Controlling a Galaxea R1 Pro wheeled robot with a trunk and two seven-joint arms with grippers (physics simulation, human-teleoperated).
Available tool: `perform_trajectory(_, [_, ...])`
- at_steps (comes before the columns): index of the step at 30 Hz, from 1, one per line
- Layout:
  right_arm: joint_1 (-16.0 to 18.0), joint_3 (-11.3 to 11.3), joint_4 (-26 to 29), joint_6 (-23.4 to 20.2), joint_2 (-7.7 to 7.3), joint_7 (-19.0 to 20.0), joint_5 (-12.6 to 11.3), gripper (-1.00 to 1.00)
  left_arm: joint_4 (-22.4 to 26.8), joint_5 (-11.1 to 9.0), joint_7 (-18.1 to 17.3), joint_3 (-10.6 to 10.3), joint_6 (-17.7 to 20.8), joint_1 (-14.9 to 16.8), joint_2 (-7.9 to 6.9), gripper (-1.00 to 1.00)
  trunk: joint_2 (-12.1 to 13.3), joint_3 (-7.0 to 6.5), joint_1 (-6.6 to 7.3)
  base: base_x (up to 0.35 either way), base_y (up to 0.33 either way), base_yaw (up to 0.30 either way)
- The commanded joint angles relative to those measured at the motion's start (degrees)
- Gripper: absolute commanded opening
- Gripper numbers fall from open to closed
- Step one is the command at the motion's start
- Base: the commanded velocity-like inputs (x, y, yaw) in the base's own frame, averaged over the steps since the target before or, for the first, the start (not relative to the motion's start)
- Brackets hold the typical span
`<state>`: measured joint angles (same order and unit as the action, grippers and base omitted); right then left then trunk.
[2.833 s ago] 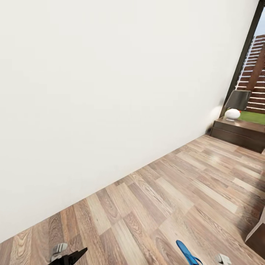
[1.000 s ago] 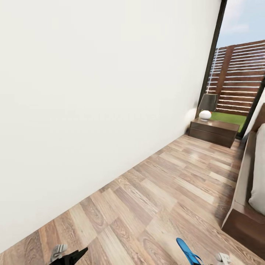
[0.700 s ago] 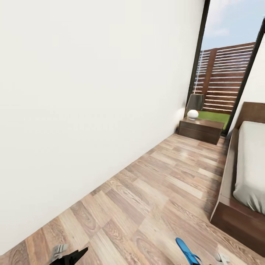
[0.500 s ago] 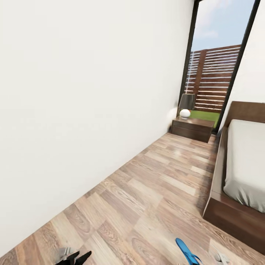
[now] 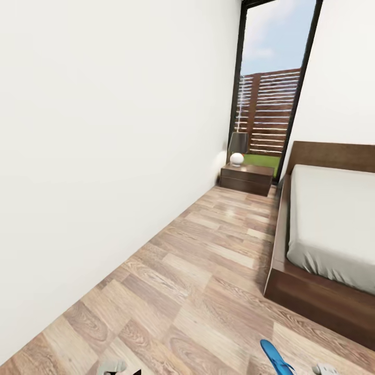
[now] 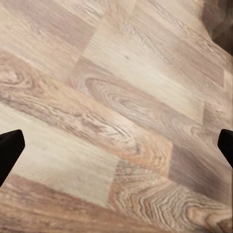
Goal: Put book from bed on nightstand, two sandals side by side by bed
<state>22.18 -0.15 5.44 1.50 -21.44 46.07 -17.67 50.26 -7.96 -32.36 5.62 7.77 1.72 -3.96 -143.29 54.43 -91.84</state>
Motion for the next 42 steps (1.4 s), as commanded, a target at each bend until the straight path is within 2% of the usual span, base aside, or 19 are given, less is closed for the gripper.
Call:
perform_trajectory(1, [0.1,-0.1,-0.1,0.2,-0.01,-0.2,-0.1,-1.00,0.0,-0.6,-0.3,0.1,0.5,0.0,0.04,1.00,0.0,0.06,0.01,0.000,0.000,-0.275])
perform_trajectory(9, [0.1,-0.2,-0.2,0.3,-0.09,-3.5,-0.2,-1.00,0.0,-0.8,-0.2,0.1,0.3,0.0,0.10,1.00,0.0,0.06,0.01,0.000,0.000,-0.268])
perform_trajectory(20, [0.1,-0.1,-0.2,0.3,-0.02,-3.7,-0.2,-1.00,-0.1,-0.7,-0.2,0.1,0.3,0.0,1.07,1.00,0.0,0.06,0.01,0.000,0.000,-0.282])
perform_trajectory(26, [0.1,-0.1,-0.2,0.2,-0.01,-3.7,-0.2,-1.00,-0.4,-0.7,-0.2,0.1,0.3,0.0,1.14,1.00,0.0,0.06,0.01,0.000,0.000,-0.284])
perform_trajectory(31, [0.1,-0.1,-0.2,0.3,-0.01,-3.7,-0.2,-1.00,-2.6,-0.6,-0.2,0.2,0.2,0.0,1.30,1.00,0.0,0.06,0.01,0.000,0.000,-0.284])
perform_trajectory(42, [0.1,-0.1,-0.2,0.2,-0.01,-3.7,-0.2,-1.00,-3.1,-0.9,-0.1,0.2,0.2,0.0,1.36,1.00,0.0,0.06,0.01,0.000,0.000,-0.291])
